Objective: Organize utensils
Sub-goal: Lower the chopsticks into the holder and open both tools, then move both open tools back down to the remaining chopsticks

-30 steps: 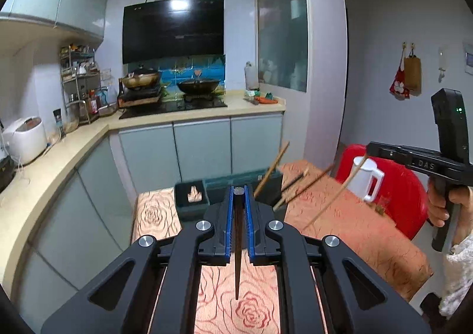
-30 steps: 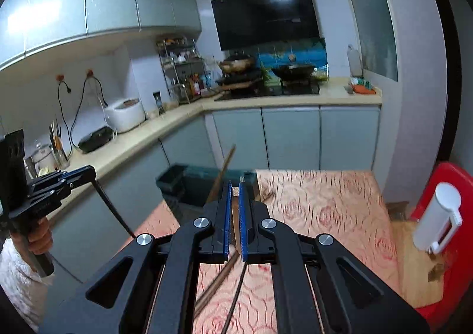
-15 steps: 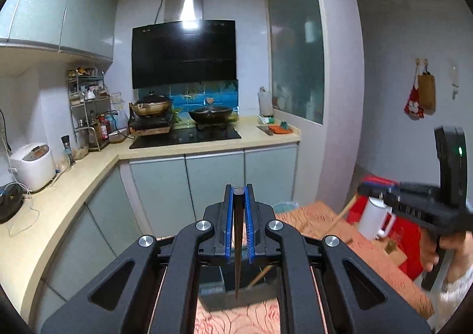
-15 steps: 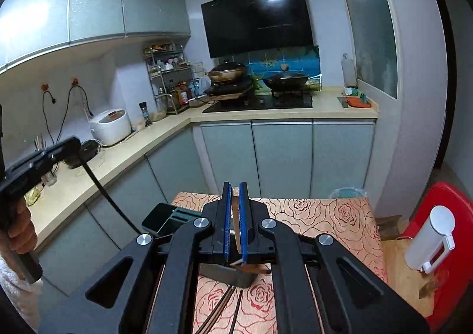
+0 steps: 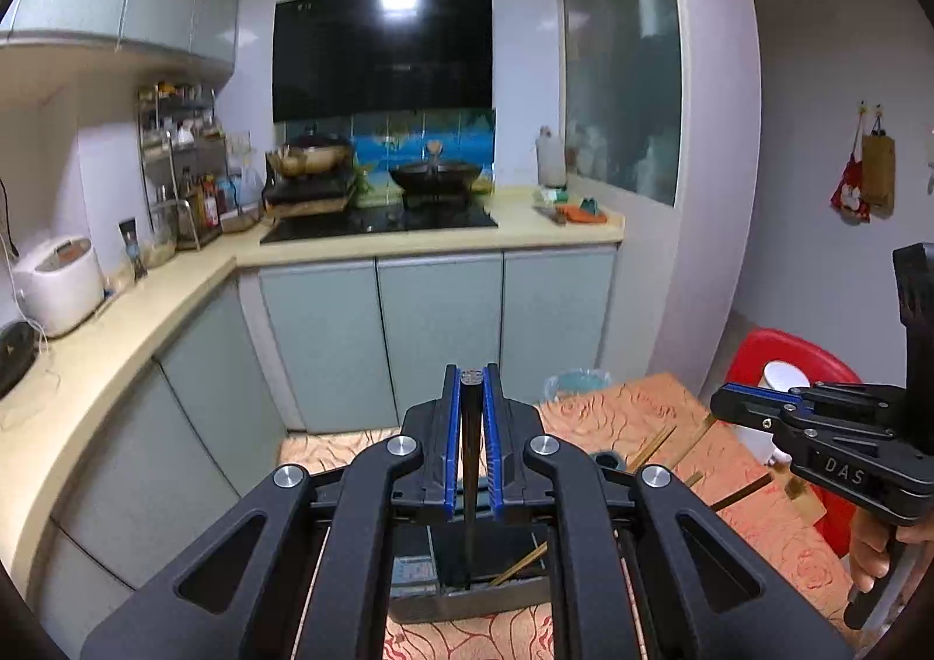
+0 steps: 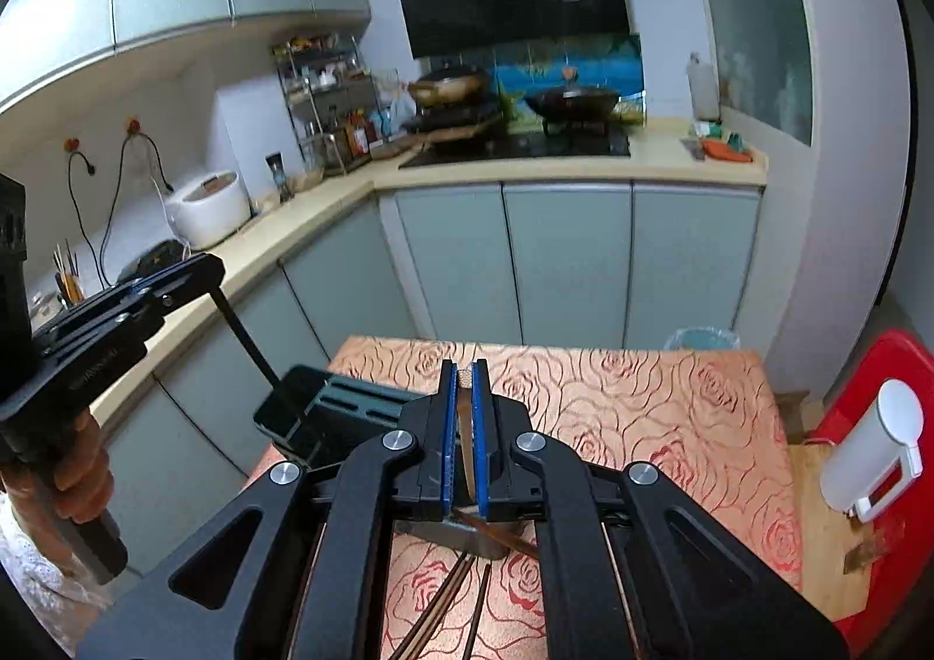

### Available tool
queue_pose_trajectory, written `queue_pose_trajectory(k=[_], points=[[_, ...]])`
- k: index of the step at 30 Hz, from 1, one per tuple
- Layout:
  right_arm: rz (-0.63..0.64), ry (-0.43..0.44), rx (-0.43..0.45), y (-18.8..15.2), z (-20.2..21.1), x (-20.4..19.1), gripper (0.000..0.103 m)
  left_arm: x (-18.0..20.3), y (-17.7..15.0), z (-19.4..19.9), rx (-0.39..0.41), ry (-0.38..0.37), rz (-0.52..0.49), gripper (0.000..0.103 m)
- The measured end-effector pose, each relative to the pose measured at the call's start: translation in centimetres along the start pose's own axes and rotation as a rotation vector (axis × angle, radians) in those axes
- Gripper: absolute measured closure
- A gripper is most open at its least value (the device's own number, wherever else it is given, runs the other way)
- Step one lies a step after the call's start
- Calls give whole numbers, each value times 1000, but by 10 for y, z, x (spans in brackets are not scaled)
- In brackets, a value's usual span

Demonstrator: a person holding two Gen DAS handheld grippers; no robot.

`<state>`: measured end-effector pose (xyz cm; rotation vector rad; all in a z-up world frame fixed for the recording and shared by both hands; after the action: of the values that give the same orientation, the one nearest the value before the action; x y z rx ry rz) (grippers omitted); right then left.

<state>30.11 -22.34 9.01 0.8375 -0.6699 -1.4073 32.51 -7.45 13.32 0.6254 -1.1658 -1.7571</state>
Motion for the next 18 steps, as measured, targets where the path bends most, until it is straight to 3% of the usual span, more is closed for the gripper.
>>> queue_pose_trajectory(k=[8, 11, 12, 14, 18], points=[[11, -7, -41, -11, -16, -3, 97, -7, -16, -3, -17, 2, 14, 94], [9, -3, -45, -11, -17, -3, 90, -11, -14, 2, -1, 13, 21, 67], [10, -3, -45, -10, -16, -4, 79, -12, -13, 6, 9, 16, 20, 62], [5, -7, -34, -10, -13, -4, 69, -12, -11, 11, 19, 17, 23, 57], [1, -11, -16, -8, -5, -1, 69, -14, -9, 23, 36, 19, 30, 46]])
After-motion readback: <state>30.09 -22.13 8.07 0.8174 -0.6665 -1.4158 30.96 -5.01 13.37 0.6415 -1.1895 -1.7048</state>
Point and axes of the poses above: each gripper's, at about its wrist camera, not at the fingertips, and z roughly against the way its jaws point, x to its right, y to its top, the point moved 8 cm from there along -z, roughly the way its jaws point, and after that the axes turned 11 degrees about -y, right-handed, at the moved point
